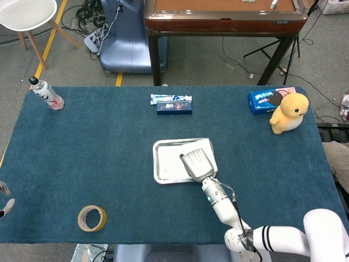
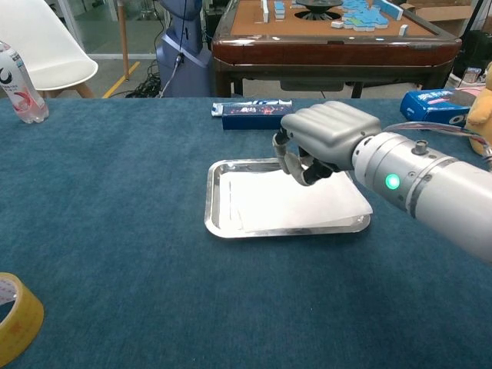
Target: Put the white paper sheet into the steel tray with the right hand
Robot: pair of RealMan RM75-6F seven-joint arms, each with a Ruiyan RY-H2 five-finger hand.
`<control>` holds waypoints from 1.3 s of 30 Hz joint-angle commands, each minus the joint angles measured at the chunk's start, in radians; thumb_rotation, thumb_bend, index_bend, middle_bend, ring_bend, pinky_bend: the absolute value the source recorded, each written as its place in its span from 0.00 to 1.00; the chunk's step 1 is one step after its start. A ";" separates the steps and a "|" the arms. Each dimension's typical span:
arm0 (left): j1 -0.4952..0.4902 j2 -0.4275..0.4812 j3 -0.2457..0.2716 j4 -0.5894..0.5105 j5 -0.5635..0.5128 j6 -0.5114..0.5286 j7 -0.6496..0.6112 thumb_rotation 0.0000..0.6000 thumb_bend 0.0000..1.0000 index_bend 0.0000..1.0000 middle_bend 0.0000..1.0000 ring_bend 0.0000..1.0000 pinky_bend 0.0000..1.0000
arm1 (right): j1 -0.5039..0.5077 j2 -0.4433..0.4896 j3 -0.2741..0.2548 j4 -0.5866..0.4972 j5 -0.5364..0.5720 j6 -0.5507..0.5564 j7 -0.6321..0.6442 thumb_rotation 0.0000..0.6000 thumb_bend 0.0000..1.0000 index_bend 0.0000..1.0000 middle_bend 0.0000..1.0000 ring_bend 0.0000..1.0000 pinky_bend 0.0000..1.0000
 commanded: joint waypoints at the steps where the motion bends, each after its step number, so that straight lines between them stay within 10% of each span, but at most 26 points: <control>1: -0.001 -0.001 0.000 0.001 -0.002 -0.002 0.001 1.00 0.26 0.58 0.42 0.30 0.46 | 0.010 0.017 -0.023 0.016 0.024 -0.003 -0.041 1.00 0.73 0.54 1.00 1.00 1.00; 17: -0.001 -0.002 0.000 0.000 -0.005 -0.001 0.007 1.00 0.26 0.58 0.42 0.30 0.46 | 0.035 0.053 -0.090 0.009 0.180 -0.042 -0.147 1.00 0.86 0.35 1.00 1.00 1.00; 39: 0.003 0.006 0.000 -0.005 0.002 0.009 -0.005 1.00 0.26 0.58 0.42 0.30 0.46 | 0.068 -0.016 -0.120 0.089 0.228 -0.042 -0.131 1.00 0.86 0.34 1.00 1.00 1.00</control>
